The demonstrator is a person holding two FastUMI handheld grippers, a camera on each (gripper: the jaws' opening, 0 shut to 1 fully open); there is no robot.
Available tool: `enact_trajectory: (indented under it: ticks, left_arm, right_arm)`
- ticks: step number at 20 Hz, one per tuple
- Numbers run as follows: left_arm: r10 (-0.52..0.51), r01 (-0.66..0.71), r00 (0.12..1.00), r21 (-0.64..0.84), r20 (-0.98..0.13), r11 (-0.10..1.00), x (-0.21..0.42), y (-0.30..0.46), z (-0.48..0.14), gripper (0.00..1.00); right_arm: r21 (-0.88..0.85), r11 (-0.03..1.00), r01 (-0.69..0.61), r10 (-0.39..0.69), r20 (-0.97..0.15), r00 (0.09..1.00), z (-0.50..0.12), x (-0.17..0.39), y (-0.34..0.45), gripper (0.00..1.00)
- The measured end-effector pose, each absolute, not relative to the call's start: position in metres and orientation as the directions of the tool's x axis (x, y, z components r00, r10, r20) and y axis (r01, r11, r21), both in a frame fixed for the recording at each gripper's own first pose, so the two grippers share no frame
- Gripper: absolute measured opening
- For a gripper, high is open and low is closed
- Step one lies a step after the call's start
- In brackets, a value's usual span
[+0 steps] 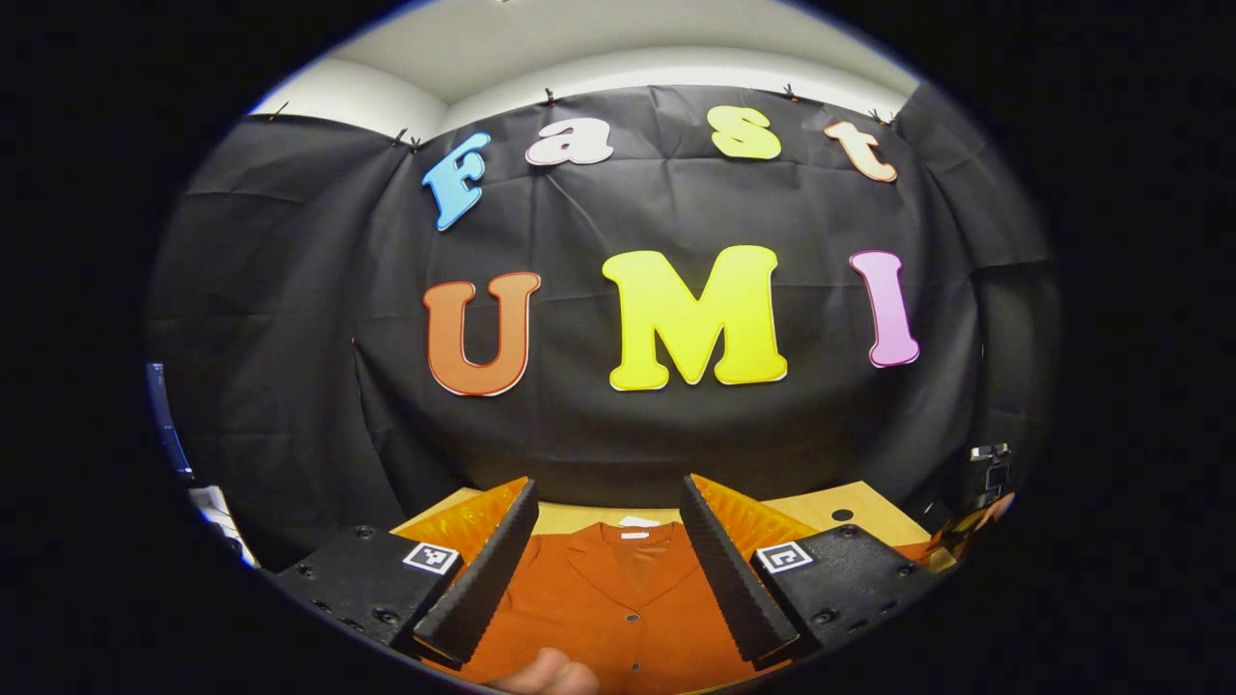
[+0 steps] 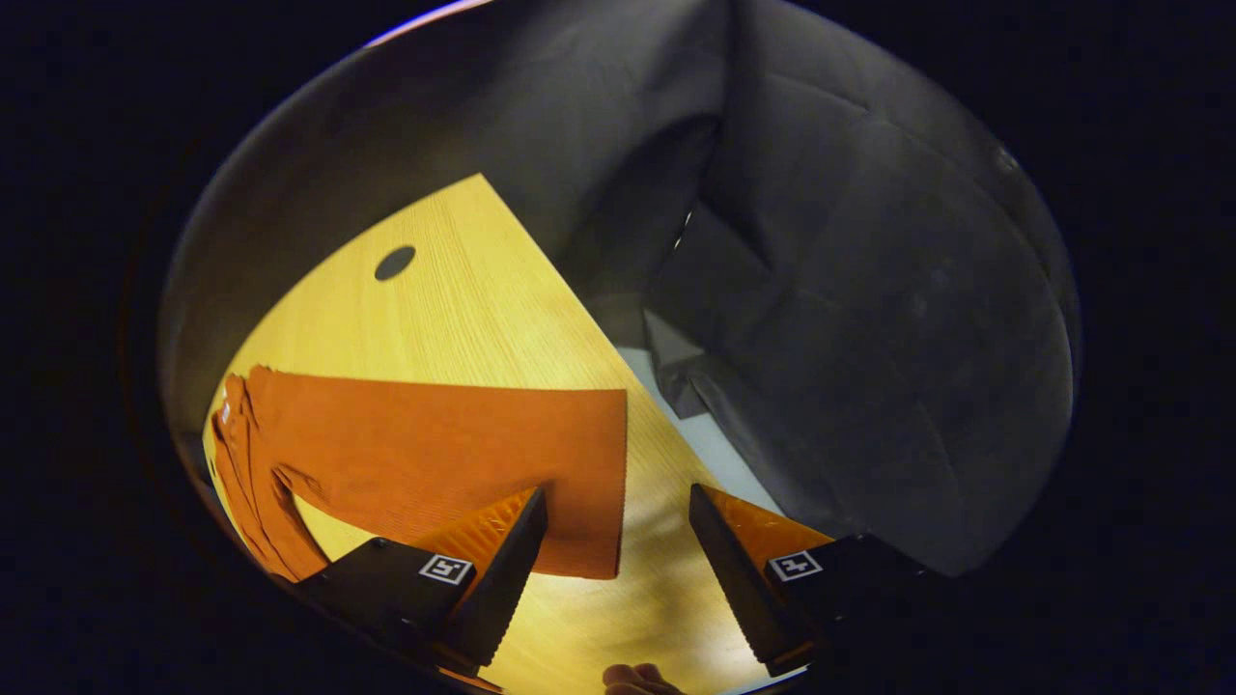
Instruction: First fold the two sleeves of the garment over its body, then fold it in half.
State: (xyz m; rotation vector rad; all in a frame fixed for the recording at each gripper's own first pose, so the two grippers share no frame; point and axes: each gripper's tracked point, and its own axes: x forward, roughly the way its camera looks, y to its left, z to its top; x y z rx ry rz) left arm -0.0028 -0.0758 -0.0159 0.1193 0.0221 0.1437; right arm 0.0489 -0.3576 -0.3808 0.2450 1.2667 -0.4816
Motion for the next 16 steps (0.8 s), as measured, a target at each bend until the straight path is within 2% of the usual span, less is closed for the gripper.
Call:
enact_trajectory:
  ticks: [2, 3, 8, 10, 14, 16]
  left_arm:
    - [0.14, -0.139, 0.99, 0.143, -0.001, 0.98, -0.006, -0.072, -0.015, 0.96]
    - [0.135, -0.134, 0.991, 0.146, 0.002, 0.98, -0.006, -0.071, -0.015, 0.99]
    - [0.154, -0.15, 0.988, 0.14, -0.013, 0.979, -0.01, -0.042, -0.022, 0.99]
    - [0.178, -0.173, 0.984, 0.142, -0.024, 0.975, -0.01, -0.025, -0.025, 0.99]
    - [0.208, -0.197, 0.976, 0.134, -0.066, 0.971, -0.011, -0.004, -0.034, 0.99]
    - [0.212, -0.203, 0.975, 0.132, -0.062, 0.97, -0.011, 0.003, -0.033, 0.99]
  right_arm:
    - [-0.024, 0.87, 0.493, -0.144, -0.968, 0.206, -0.38, 0.057, -0.352, 0.94]
    - [-0.019, 0.863, 0.504, -0.129, -0.974, 0.185, -0.377, 0.052, -0.357, 0.95]
    - [0.009, 0.819, 0.573, -0.041, -0.996, 0.074, -0.377, 0.051, -0.35, 0.94]
    - [0.064, 0.795, 0.603, 0.025, -0.997, 0.072, -0.382, 0.059, -0.333, 0.95]
    - [0.02, 0.79, 0.613, -0.012, -0.999, 0.049, -0.387, 0.058, -0.334, 0.95]
    - [-0.008, 0.789, 0.614, -0.033, -0.999, 0.029, -0.389, 0.053, -0.343, 0.8]
